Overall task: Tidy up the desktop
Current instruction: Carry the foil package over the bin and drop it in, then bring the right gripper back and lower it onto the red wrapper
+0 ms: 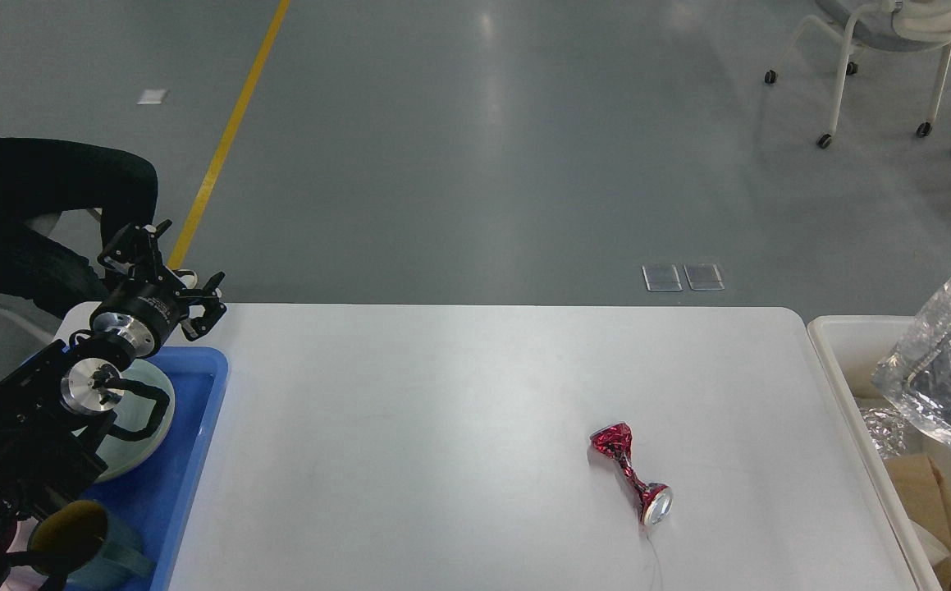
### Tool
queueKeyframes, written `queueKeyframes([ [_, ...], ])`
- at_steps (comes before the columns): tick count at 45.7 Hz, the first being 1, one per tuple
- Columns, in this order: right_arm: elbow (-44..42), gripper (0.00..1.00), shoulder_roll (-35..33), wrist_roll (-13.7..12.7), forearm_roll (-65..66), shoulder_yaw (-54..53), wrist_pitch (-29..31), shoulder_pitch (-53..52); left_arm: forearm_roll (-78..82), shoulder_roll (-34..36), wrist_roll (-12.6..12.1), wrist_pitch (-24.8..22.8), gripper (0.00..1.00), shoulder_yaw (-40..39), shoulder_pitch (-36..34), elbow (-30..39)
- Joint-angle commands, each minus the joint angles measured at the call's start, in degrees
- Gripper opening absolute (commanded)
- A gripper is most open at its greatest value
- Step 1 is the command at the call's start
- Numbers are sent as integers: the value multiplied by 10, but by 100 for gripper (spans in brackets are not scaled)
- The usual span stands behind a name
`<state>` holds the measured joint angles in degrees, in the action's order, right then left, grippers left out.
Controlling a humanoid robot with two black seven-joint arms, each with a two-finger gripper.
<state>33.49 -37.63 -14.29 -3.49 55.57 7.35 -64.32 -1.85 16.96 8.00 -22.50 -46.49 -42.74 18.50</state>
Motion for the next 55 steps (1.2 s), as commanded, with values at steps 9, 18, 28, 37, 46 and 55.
queueKeyframes([
  [9, -34, 100, 6, 0, -3, -29, -5, 14, 0, 0, 0, 0, 97, 0, 0, 0],
  [18, -28, 100, 46, 0, -5, -20, 5, -61, 0, 0, 0, 0, 97, -1, 0, 0],
  [28, 39, 100, 84, 0, -6, 9, 67, -228, 0, 0, 0, 0, 97, -1, 0, 0],
  [37, 111, 100, 146, 0, -9, 29, 194, -372, 0, 0, 0, 0, 97, -1, 0, 0],
  [46, 152, 100, 179, 0, -9, 15, 386, -498, 0, 0, 0, 0, 97, 0, -1, 0],
  [55, 242, 100, 179, 0, -8, 18, 460, -617, 0, 0, 0, 0, 97, 0, 0, 0],
])
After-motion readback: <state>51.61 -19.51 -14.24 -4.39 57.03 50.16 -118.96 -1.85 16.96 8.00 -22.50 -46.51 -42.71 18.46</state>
